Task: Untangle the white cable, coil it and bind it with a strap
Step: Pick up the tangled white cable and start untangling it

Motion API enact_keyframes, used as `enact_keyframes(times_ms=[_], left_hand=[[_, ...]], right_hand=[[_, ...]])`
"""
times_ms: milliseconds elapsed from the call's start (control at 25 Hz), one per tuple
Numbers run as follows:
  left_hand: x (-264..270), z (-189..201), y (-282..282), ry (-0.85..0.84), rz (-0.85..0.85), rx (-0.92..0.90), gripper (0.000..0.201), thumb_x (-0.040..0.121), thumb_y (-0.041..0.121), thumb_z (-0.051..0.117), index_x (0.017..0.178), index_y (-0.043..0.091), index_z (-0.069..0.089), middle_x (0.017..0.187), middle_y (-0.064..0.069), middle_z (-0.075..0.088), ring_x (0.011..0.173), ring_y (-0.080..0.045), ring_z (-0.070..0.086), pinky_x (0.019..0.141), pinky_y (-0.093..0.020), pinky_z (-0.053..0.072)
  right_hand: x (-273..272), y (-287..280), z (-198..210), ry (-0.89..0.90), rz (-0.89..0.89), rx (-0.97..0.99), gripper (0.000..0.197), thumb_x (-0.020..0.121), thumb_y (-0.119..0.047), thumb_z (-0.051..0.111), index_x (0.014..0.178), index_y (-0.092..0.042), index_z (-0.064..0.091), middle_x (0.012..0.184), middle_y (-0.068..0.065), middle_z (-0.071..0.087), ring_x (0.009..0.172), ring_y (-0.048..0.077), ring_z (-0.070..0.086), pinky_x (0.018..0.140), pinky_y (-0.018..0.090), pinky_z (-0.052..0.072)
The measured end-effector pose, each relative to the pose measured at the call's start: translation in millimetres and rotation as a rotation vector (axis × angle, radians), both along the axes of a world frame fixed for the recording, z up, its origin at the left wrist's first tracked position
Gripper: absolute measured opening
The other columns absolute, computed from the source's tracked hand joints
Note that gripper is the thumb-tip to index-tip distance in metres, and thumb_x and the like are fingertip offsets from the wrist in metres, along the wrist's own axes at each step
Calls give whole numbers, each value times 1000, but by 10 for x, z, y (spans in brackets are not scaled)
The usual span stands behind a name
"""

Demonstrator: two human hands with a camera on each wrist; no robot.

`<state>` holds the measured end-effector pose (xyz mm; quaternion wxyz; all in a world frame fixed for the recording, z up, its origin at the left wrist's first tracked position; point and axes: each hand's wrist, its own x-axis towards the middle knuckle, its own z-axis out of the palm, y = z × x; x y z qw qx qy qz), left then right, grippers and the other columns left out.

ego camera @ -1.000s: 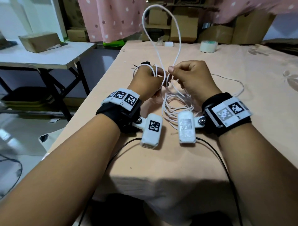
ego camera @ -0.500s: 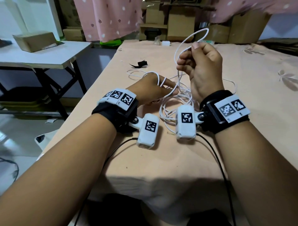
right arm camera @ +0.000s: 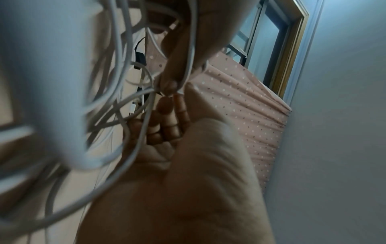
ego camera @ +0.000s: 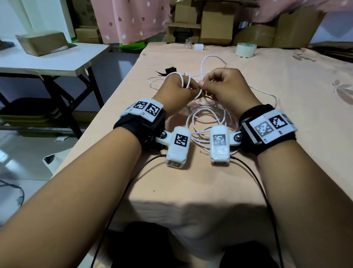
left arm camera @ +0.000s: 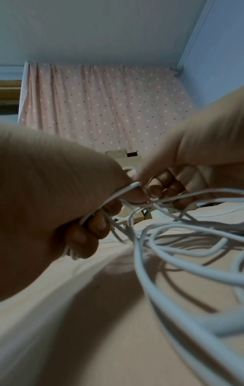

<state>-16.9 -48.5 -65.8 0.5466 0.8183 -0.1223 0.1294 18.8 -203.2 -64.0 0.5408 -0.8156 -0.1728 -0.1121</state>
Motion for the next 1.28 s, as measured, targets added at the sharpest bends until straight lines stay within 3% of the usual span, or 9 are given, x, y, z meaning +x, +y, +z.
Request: enact_keyframes(times_ms=[200, 440, 520, 600, 760, 880, 1040, 1120, 1280], left_hand=[[-44, -25, -5, 150, -65, 38, 13, 94, 6, 69, 103, 1, 77, 42, 14, 54, 37, 2, 44, 43, -9, 34], [-101, -48, -11, 177, -168, 258, 8, 90, 20, 75, 83, 21, 79, 72, -1, 72, 61, -6, 57, 61, -20, 47], [-149, -49, -38, 192, -181, 244, 23, 94, 16, 71, 71, 19, 72, 61, 5, 67, 55, -2, 57, 59, -19, 46], [-196, -58, -60, 225, -195, 146, 34, 96, 8, 66, 63, 10, 63, 47, 10, 56, 45, 1, 51, 50, -15, 41], [-188, -146, -103, 256, -90, 73, 22, 95, 13, 69, 75, 3, 69, 47, 4, 57, 42, -7, 50, 48, -18, 39], [-188, -229, -96, 239, -40, -21, 18, 91, 14, 73, 77, 2, 73, 56, -10, 64, 49, -14, 56, 52, -25, 47], [-176, -253, -65, 199, 28, -141, 13, 88, 18, 73, 79, 12, 79, 79, -24, 73, 66, -28, 65, 64, -42, 57], [-234, -196, -74, 180, 36, -108, 15, 85, 21, 72, 79, 8, 77, 76, -21, 72, 66, -25, 65, 64, -37, 56], [-317, -108, -107, 146, 35, 49, 24, 83, 11, 61, 61, 4, 54, 56, -7, 49, 51, -15, 40, 48, -20, 35]], right_hand=[[-120, -40, 29, 36, 41, 61, 21, 97, -4, 58, 78, -13, 59, 67, 6, 63, 51, 11, 57, 56, 25, 46], [-139, -151, 159, 47, 97, 1002, 20, 106, -2, 42, 88, -11, 46, 65, 4, 55, 53, 17, 53, 50, 27, 43], [-97, -250, 170, 108, 103, 1197, 21, 106, -5, 43, 86, -11, 47, 65, 5, 55, 55, 17, 53, 50, 26, 43], [-83, -315, 144, 183, 17, 1052, 19, 106, -15, 49, 87, -12, 51, 68, 4, 58, 54, 16, 52, 49, 25, 40], [-216, -257, -23, 338, 8, 281, 33, 90, -44, 72, 91, -12, 68, 68, -1, 62, 55, 16, 51, 51, 26, 38], [-317, -197, -29, 300, 75, 242, 24, 90, -18, 75, 94, 6, 73, 67, 4, 64, 55, 14, 61, 58, 24, 49], [-292, -226, 57, 56, -188, 322, 21, 95, -17, 66, 75, -11, 70, 68, 1, 61, 60, 13, 50, 62, 24, 43], [-258, -271, 217, 54, -202, 396, 26, 99, -15, 59, 74, -13, 64, 67, 3, 60, 51, 16, 45, 50, 24, 37], [-111, -352, 917, 89, -209, 579, 28, 103, -9, 48, 77, -12, 57, 64, 7, 59, 37, 10, 42, 40, 18, 29]])
